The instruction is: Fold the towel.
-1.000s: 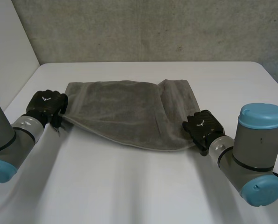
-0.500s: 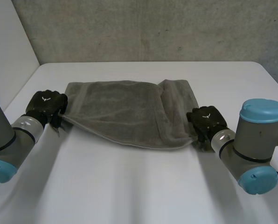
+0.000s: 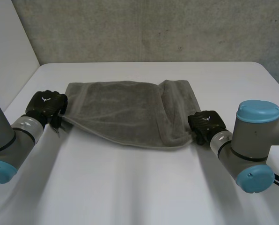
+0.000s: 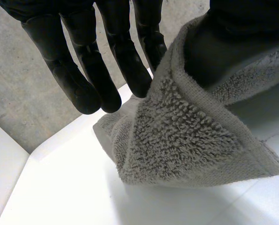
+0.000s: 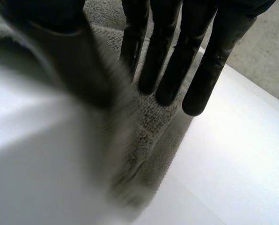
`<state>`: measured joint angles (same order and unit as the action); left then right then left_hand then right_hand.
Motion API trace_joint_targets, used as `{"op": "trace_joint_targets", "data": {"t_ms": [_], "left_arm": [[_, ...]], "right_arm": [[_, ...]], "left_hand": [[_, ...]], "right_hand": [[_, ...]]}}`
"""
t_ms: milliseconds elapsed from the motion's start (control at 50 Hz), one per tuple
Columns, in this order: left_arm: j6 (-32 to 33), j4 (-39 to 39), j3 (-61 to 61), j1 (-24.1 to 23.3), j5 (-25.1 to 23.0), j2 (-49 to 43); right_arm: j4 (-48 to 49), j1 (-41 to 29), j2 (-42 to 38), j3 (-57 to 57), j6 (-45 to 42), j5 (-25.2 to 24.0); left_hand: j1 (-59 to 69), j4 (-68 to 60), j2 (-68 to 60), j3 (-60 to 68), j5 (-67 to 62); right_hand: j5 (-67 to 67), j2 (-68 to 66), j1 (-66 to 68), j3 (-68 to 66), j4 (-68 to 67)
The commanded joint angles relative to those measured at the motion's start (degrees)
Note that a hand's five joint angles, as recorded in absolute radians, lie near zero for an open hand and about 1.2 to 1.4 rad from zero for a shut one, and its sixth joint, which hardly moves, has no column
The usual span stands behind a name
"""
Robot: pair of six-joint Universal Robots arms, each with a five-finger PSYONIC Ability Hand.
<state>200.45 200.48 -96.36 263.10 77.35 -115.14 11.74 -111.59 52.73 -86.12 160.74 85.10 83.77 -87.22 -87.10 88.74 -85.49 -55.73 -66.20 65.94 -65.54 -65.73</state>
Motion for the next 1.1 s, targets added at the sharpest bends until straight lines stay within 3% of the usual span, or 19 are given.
{"op": "trace_joint_targets", "data": {"t_ms": [20, 60, 180, 280, 520, 580, 620, 680, 720, 820, 960, 1060, 1100], "left_arm": [[-0.06, -0.17, -0.06, 0.14, 0.44, 0.35], [-0.15, -0.52, -0.50, 0.92, 0.35, 1.66], [-0.15, -0.70, -1.64, 1.01, 0.08, 5.54], [-0.06, -0.70, -3.48, 1.01, -0.27, 12.11], [1.08, -4.04, -8.06, 1.01, -0.62, 21.97], [3.10, -5.89, -10.17, 1.19, -0.71, 23.73], [8.26, -7.29, -12.53, 1.71, -1.49, 23.82], [11.71, -7.91, -13.77, 2.33, -2.29, 23.82], [19.06, -9.31, -15.96, 3.38, -3.69, 23.47], [27.34, -10.37, -17.03, 3.74, -5.10, 23.12], [27.53, -9.93, -12.01, 3.04, -5.19, 19.34], [25.95, -9.84, -4.46, 1.28, -4.93, 12.57], [24.99, -9.93, 2.36, -1.43, -4.14, 5.49]], "right_arm": [[-1.63, 0.32, 1.32, 1.57, 0.02, 2.09], [-0.93, 0.75, 7.27, 0.70, -0.60, 4.54], [-0.58, 2.43, 16.00, -0.45, -1.74, 4.99], [-4.43, 3.74, 24.42, 0.16, -9.89, 5.17], [-21.05, 3.75, 32.08, -0.89, -24.86, 4.73], [-25.18, 3.92, 33.84, -2.74, -27.23, 3.67], [-27.46, 4.10, 35.07, -4.57, -28.98, 2.27], [-28.17, 4.18, 35.34, -5.37, -30.13, 1.74], [-30.62, 4.97, 35.51, -7.12, -33.36, 1.39], [-34.58, 6.38, 35.16, -7.31, -37.77, 0.43], [-34.06, 6.12, 28.48, -1.51, -37.34, -1.25], [-32.57, 5.85, 20.75, 7.28, -33.38, -1.07], [-31.17, 5.85, 14.89, 14.01, -30.32, -0.81]], "left_hand": [[-3.77, 7.22, 7.10, -8.74, 15.49], [-3.77, 7.22, 7.10, -8.74, 15.49], [-3.77, 7.22, 7.10, -8.74, 15.49], [-3.77, 7.22, 7.10, -8.74, 15.49], [-3.77, 7.22, 7.10, -8.74, 15.49], [-3.77, 7.22, 7.10, -8.74, 15.49], [-3.77, 7.22, 7.10, -8.74, 15.49], [-3.77, 7.22, 7.10, -8.74, 15.49], [-3.77, 7.22, 7.10, -8.74, 15.49], [-3.77, 7.22, 7.10, -8.74, 15.49], [-3.77, 7.22, 7.10, -8.74, 15.49], [-3.77, 7.22, 7.10, -8.74, 15.49], [-3.77, 7.22, 7.10, -8.74, 15.49]], "right_hand": [[-14.27, -13.80, 14.06, -14.46, -14.27], [-14.27, -13.80, 14.06, -14.46, -14.27], [-14.27, -13.80, 14.06, -14.46, -14.27], [-14.27, -13.80, 14.06, -14.46, -14.27], [-14.27, -13.80, 14.06, -14.46, -14.27], [-14.27, -13.80, 14.06, -14.46, -14.27], [-14.27, -13.80, 14.06, -14.46, -14.27], [-14.27, -13.80, 14.06, -14.46, -14.27], [-14.27, -13.80, 14.06, -14.46, -14.27], [-14.27, -13.80, 14.06, -14.46, -14.27], [-14.27, -13.80, 14.06, -14.46, -14.27], [-14.27, -13.80, 14.06, -14.46, -14.27], [-14.27, -13.80, 14.06, -14.46, -14.27]]}}
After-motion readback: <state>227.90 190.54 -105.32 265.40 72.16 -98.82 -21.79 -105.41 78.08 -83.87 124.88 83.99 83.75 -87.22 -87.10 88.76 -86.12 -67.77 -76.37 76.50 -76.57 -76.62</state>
